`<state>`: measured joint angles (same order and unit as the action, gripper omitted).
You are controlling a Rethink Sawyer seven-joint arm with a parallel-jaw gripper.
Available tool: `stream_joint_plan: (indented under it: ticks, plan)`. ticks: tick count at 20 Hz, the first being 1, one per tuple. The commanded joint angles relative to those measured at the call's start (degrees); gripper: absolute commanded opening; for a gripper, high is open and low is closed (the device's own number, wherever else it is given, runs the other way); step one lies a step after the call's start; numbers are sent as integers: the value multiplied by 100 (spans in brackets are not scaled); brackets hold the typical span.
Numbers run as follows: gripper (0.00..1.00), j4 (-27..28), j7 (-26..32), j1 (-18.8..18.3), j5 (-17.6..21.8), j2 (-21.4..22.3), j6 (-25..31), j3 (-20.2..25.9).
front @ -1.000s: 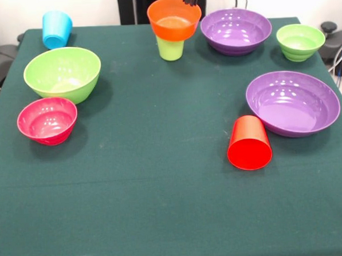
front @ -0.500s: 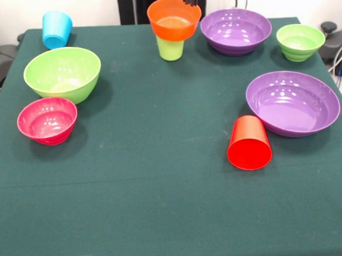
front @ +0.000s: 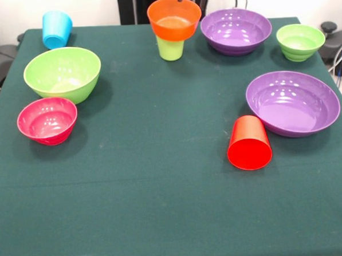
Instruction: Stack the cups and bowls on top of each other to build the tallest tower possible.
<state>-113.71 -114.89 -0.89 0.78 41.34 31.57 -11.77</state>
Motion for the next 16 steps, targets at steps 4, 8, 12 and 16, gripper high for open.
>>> stream_joint_plan:
  ticks: [4,8,12,16]
  plan:
    - [100,-138,-767,-68,-260,-214,-481,633]
    - [100,-123,-790,-98,-306,-337,-648,735]
    - [100,-102,-854,-61,-380,-449,-800,808]
    - [100,-65,-808,-76,-369,-485,-857,804]
